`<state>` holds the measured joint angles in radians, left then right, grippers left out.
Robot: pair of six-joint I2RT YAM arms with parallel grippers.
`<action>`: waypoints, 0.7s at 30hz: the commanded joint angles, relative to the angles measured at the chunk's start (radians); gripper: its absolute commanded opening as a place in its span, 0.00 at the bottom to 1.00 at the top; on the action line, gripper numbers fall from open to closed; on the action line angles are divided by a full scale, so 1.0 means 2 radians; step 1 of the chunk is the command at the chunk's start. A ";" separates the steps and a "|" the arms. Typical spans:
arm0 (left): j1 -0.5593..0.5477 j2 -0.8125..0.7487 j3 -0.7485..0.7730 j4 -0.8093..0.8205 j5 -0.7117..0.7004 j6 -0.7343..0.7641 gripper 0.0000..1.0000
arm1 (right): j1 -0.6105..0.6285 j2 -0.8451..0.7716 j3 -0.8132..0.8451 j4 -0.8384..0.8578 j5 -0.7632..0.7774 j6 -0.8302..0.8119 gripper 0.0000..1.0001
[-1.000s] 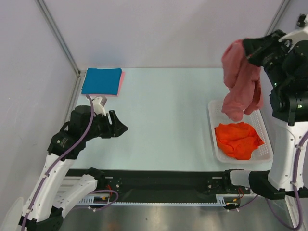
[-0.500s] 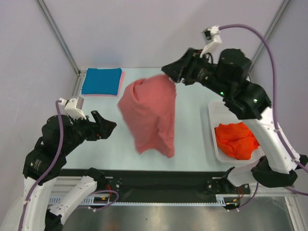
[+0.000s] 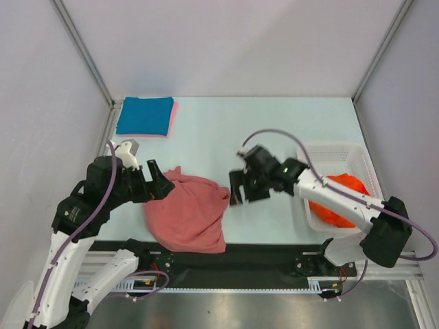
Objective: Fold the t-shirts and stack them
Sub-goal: Flatten the tshirt out
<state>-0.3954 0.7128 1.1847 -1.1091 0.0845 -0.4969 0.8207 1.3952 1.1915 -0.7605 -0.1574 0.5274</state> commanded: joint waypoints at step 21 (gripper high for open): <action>-0.002 -0.008 0.010 0.000 0.016 -0.015 0.89 | 0.180 0.134 -0.102 0.272 -0.057 0.101 0.03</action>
<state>-0.3954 0.7002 1.1835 -1.1042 0.1162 -0.5236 1.1748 1.6951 0.9276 -0.2615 -0.2840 0.7212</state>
